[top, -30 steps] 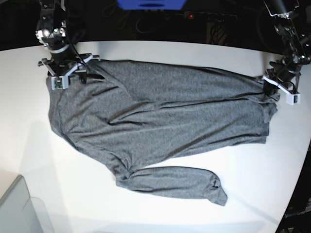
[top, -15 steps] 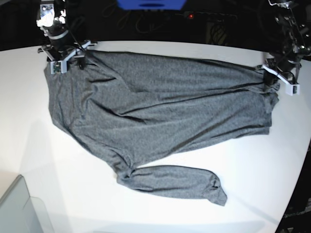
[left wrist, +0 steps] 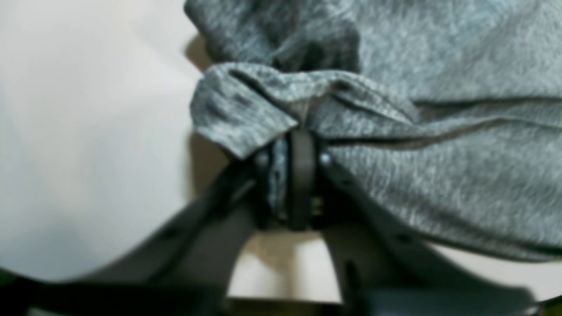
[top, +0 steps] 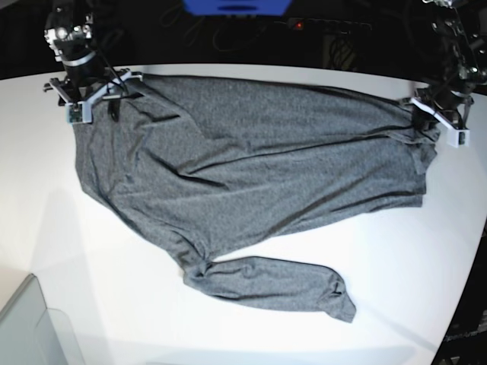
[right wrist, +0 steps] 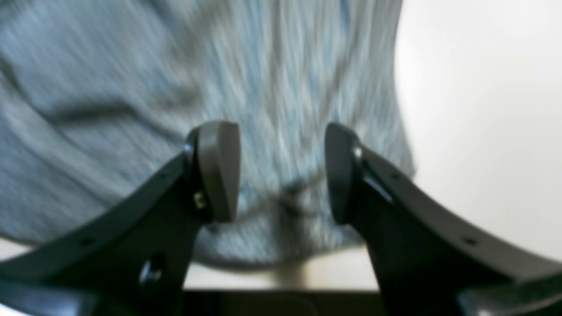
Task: Layout the t-shirt on the table in an organized manner, then fold the t-shirt properly
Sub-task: 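Release the shirt with the right gripper and move it over the shirt body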
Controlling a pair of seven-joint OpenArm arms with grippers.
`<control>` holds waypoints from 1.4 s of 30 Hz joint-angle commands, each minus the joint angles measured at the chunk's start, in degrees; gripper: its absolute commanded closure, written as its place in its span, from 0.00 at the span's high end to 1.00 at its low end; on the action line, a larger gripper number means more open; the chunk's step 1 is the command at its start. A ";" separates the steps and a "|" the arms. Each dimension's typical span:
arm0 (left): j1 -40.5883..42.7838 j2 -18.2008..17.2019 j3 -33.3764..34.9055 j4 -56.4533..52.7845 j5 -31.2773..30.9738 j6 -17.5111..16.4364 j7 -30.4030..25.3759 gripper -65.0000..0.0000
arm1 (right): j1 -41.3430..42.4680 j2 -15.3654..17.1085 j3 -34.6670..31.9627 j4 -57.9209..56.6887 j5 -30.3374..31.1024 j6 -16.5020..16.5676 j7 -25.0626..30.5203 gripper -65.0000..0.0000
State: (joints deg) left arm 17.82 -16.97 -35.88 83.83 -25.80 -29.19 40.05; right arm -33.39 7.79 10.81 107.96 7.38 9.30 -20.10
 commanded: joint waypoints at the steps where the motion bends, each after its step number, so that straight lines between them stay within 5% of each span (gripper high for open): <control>1: -0.02 -0.74 -0.30 1.13 -0.62 -0.22 -1.24 0.24 | -0.33 -0.80 -0.30 2.15 0.23 0.15 1.24 0.48; 5: 0.51 -0.65 -0.30 1.13 -0.62 -0.22 -1.24 0.44 | -0.33 -2.82 -2.94 5.49 0.23 0.15 1.15 0.48; 9: 0.51 -0.57 -0.39 1.13 -0.70 -0.22 -1.24 0.50 | -0.42 -3.09 -7.95 5.75 0.14 0.15 1.15 0.48; 17: -0.64 2.86 -10.50 1.31 -0.79 -0.22 -1.24 0.51 | -2.09 -2.91 -21.75 5.84 0.05 0.15 1.33 0.48; 27: -3.98 2.86 -11.37 6.50 -0.70 -0.22 -1.33 0.51 | 3.89 -1.68 -38.46 4.78 -0.04 0.06 1.15 0.48; 35: -15.41 2.86 -10.85 2.63 -0.26 0.57 -1.24 0.51 | 10.40 -2.03 -44.87 -4.18 -0.04 0.06 1.33 0.48; 42: -24.90 2.07 -10.23 -11.61 3.08 0.57 -1.77 0.51 | 13.39 -3.70 -45.14 -8.93 0.05 -0.03 1.42 0.48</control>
State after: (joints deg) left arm -6.35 -13.72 -46.06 71.31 -21.98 -28.53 39.31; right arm -20.10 4.47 -34.35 98.10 6.87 9.15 -20.14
